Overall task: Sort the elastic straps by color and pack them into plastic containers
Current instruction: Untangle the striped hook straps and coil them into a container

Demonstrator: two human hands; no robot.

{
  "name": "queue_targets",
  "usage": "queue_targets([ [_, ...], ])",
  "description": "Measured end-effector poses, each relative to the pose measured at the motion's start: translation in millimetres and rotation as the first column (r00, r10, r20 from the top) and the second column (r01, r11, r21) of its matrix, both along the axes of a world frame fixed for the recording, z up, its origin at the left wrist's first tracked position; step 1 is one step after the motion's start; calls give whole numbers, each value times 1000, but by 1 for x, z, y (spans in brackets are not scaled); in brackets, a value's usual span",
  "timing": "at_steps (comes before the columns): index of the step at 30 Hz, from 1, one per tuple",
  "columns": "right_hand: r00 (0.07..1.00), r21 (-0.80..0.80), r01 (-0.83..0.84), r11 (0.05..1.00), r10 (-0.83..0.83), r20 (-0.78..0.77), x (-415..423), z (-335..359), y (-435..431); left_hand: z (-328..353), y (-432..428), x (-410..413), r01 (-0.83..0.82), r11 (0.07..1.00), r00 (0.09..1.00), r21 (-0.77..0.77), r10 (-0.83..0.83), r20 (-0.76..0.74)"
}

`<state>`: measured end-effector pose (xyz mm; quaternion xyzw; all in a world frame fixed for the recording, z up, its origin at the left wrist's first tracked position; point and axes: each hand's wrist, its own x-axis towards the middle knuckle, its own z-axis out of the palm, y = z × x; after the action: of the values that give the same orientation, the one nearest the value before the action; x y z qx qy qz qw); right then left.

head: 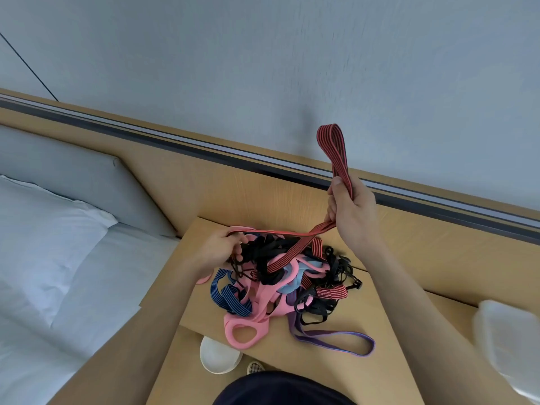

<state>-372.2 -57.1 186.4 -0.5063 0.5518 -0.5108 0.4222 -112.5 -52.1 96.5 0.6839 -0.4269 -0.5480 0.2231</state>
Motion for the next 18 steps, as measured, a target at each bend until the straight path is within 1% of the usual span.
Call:
queue_targets([
  [2, 1000, -7, 0, 1000, 0, 26, 3, 0, 0, -15, 4, 7, -102, 989, 984, 109, 116, -138],
  [3, 1000, -11, -2, 1000, 2, 26, 5, -1, -1, -22, 6, 11, -133, 979, 971, 152, 160, -178],
  [5, 1000, -13, -18, 1000, 18, 19, 9, -4, -1, -38, 11, 17, -158, 965, 962, 210, 198, -190],
  [7, 999, -6, -38, 999, 38, 12, 13, -8, -1, -53, 17, 19, -166, 959, 964, 231, 207, -169],
  [9, 999, -1, -52, 999, 52, -11, 17, -12, 0, -64, 22, 18, -168, 967, 973, 194, 194, -127],
  [12, 998, -5, -60, 998, 60, -29, 19, -13, -1, -75, 27, 15, -109, 990, 993, 90, 106, 44],
  [15, 998, -7, -52, 999, 51, -37, 21, -13, -2, -80, 31, 15, -17, 998, 989, 67, 7, 148],
  [18, 998, -6, -48, 999, 47, -34, 22, -14, -2, -84, 35, 11, 79, 996, 973, 49, -88, 215],
])
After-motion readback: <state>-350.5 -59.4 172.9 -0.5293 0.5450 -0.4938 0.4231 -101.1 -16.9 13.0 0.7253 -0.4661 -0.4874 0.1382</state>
